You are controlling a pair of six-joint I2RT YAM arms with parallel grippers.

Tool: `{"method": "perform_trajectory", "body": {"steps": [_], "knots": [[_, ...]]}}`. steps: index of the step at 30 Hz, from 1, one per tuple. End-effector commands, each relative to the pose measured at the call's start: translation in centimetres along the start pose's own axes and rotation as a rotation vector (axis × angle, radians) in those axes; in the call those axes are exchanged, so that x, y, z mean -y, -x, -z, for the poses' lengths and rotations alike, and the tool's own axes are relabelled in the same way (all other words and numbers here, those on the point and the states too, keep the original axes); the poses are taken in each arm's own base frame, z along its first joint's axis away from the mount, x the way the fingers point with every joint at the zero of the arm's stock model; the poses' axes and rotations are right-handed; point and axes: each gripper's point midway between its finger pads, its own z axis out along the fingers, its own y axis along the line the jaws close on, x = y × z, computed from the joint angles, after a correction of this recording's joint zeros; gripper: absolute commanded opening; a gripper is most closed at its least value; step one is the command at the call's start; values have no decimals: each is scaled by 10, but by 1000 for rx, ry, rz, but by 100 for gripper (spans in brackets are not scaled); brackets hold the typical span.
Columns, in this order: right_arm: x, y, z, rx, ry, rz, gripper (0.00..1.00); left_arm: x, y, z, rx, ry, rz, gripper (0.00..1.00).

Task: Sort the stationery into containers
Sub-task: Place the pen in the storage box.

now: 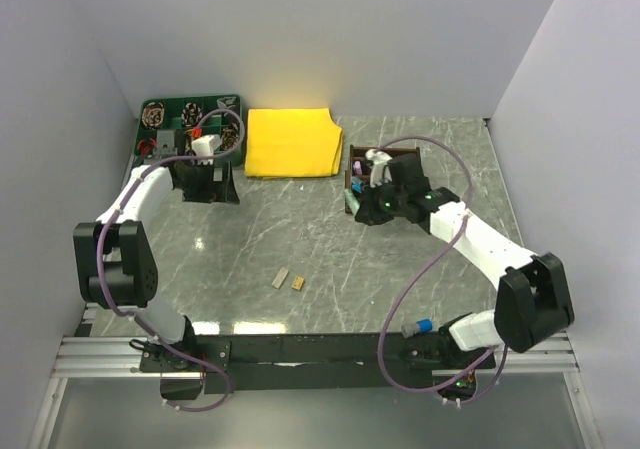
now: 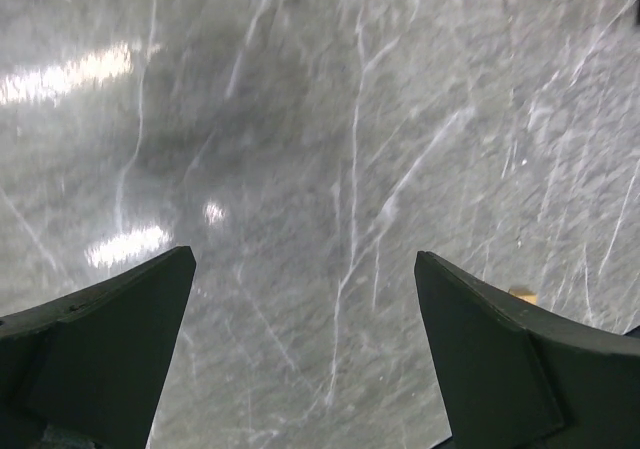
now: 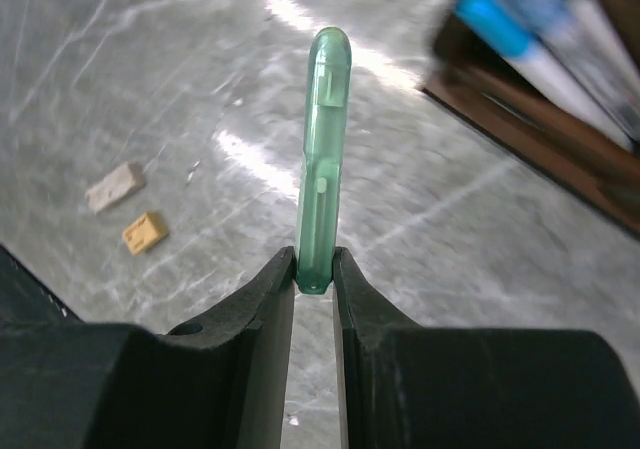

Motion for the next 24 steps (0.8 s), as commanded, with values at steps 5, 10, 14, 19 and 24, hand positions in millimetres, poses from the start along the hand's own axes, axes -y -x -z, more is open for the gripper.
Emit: {"method": "perform_trajectory", "body": {"steps": [5,10,14,19,24], "knots": [[34,-18,32,49,-149,-212,0,21,43,-10,51,-37,-71,99],[64,-33,42,36,-234,-307,0,19,49,-18,41,-31,-84,99],[88,-48,47,18,-298,-393,0,20,50,-22,33,-29,-87,99],[108,-63,45,-2,-349,-436,0,20,53,-24,33,-28,-95,99],[119,-64,39,-5,-372,-424,0,20,50,-24,29,-29,-93,99]]}}
